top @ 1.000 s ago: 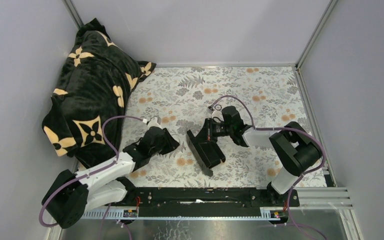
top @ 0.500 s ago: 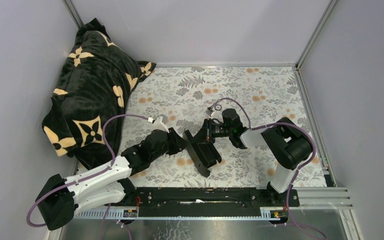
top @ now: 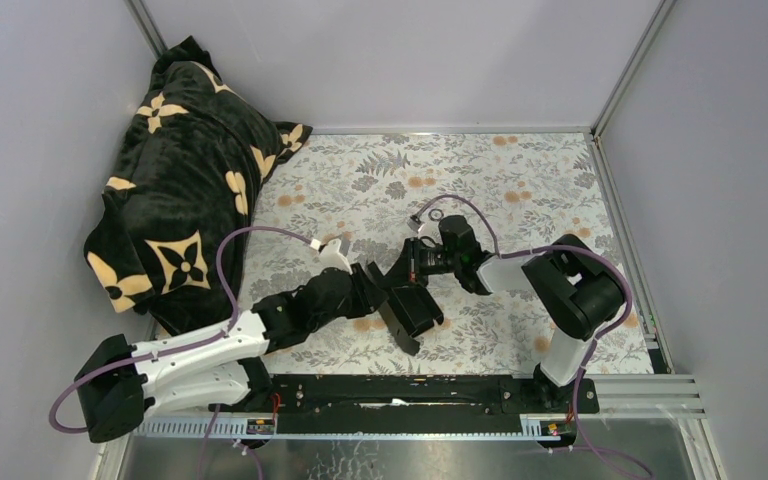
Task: Fold the paper box
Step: Fold the paper box at the center of the board.
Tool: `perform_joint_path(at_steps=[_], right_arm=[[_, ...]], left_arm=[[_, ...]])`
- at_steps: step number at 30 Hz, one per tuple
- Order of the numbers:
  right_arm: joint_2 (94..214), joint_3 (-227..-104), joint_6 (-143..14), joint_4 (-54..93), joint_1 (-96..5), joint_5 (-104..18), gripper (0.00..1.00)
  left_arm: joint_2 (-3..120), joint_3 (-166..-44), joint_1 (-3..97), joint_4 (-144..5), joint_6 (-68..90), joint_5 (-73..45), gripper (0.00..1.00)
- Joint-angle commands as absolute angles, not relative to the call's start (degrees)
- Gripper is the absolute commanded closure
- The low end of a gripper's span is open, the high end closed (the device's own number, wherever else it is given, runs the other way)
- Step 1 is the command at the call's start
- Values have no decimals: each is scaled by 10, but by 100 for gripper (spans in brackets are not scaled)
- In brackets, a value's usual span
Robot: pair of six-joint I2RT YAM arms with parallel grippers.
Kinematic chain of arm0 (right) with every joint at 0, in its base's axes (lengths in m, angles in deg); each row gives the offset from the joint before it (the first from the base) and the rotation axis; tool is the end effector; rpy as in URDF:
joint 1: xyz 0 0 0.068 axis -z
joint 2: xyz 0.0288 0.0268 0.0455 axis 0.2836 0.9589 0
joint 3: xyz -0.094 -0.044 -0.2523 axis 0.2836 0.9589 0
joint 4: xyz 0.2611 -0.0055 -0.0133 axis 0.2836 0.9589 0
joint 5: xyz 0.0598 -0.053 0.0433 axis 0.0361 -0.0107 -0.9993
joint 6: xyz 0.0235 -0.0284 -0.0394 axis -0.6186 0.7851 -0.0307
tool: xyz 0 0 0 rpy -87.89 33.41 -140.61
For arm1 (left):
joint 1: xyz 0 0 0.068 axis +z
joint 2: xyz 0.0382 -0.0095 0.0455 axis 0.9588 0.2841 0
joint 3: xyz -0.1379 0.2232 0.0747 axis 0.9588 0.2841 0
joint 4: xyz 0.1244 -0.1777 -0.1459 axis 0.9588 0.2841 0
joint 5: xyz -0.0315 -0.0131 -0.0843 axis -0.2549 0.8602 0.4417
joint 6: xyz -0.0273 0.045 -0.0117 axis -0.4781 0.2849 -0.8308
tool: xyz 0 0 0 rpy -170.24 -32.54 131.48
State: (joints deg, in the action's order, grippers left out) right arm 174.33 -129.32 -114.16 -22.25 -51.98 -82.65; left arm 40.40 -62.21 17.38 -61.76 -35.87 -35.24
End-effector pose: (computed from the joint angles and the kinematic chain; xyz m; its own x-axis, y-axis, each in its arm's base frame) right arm 0.2558 0.2146 0.1502 -0.9528 0.0125 -0.3032 -0.2903 0.2541 0.9226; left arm 0.1251 -0.1717 0.2168 -0.7561 -0.3635 -0.5442 0.1111 0.7483 -0.6541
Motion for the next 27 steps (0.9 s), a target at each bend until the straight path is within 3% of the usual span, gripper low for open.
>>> perform_joint_path(at_steps=[1,7,27], right_arm=[[1746,-1322,-1108,-182,-541,-806,91],[1750,-1341,-1078,-135,-565,-778,91],[1785,-1321,-1131,-223,-566,-810,90]], left_arm=[[405,-648,146,-573,-365,-409,64],[406,-657,125,-533,-369,-427,64],[483,-685,112,-517,-355,-441,62]])
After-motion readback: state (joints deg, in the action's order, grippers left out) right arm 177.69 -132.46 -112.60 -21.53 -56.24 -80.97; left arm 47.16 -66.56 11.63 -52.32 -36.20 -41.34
